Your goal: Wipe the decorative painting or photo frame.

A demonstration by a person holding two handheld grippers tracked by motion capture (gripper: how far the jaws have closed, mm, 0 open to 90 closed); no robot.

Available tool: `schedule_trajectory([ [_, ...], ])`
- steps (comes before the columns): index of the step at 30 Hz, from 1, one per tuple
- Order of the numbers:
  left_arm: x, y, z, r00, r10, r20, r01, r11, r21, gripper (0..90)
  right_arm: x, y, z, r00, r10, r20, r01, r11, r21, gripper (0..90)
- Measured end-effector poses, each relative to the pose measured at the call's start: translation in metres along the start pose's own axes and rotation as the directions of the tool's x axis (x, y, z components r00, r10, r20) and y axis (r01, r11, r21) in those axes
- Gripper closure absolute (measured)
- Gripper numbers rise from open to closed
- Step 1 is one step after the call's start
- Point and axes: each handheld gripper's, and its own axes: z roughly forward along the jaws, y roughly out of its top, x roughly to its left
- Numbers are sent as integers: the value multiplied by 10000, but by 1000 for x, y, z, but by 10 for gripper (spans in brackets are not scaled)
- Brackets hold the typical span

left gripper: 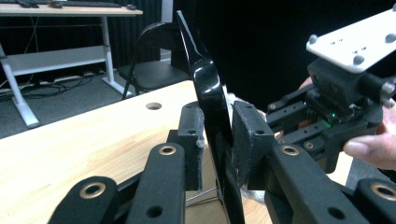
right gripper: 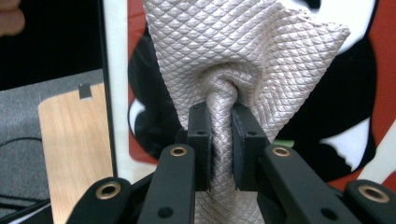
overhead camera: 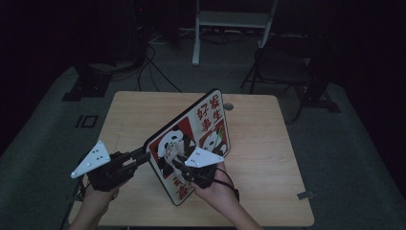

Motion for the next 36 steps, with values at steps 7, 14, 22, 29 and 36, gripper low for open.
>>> schedule_trajectory([
  [7,0,0,0,10000,25,-11,-25,10000,21,753,1,-18,3,9999,150,-29,-149,9990,421,799],
  [14,0,0,0,10000,35,-10,-35,10000,18,753,2,-32,6,9996,286,-26,-283,9965,782,799],
  [22,0,0,0,10000,51,17,-51,10000,35,753,3,-51,10,9986,514,-97,-498,9912,1226,799],
  [29,-1,1,0,9999,100,21,-100,9999,16,753,4,-65,12,9981,596,-164,-561,9851,1626,799],
  [36,-2,1,0,9999,130,13,-130,9999,32,753,5,-75,15,9978,643,-177,-596,9790,1947,799],
])
